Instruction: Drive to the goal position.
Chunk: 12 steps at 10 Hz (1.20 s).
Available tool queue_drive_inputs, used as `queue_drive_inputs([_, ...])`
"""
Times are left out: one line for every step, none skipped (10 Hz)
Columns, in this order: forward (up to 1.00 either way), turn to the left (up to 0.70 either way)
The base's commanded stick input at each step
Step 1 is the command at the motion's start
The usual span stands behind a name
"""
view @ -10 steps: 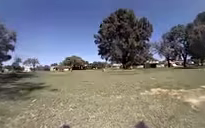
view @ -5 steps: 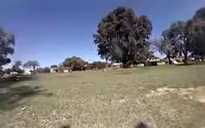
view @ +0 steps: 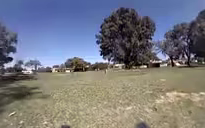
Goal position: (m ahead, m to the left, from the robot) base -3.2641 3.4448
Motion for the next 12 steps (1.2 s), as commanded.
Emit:
queue_drive_inputs([0.7,0.0])
queue_drive_inputs([0.7,0.0])
queue_drive_inputs([0.7,0.0])
queue_drive_inputs([0.7,0.0])
queue_drive_inputs([0.7,0.0])
queue_drive_inputs([0.7,0.0])
queue_drive_inputs([0.7,0.0])
queue_drive_inputs([0.7,0.0])
queue_drive_inputs([0.7,0.0])
queue_drive_inputs([0.7,0.0])
queue_drive_inputs([0.7,0.0])
queue_drive_inputs([0.7,0.16])
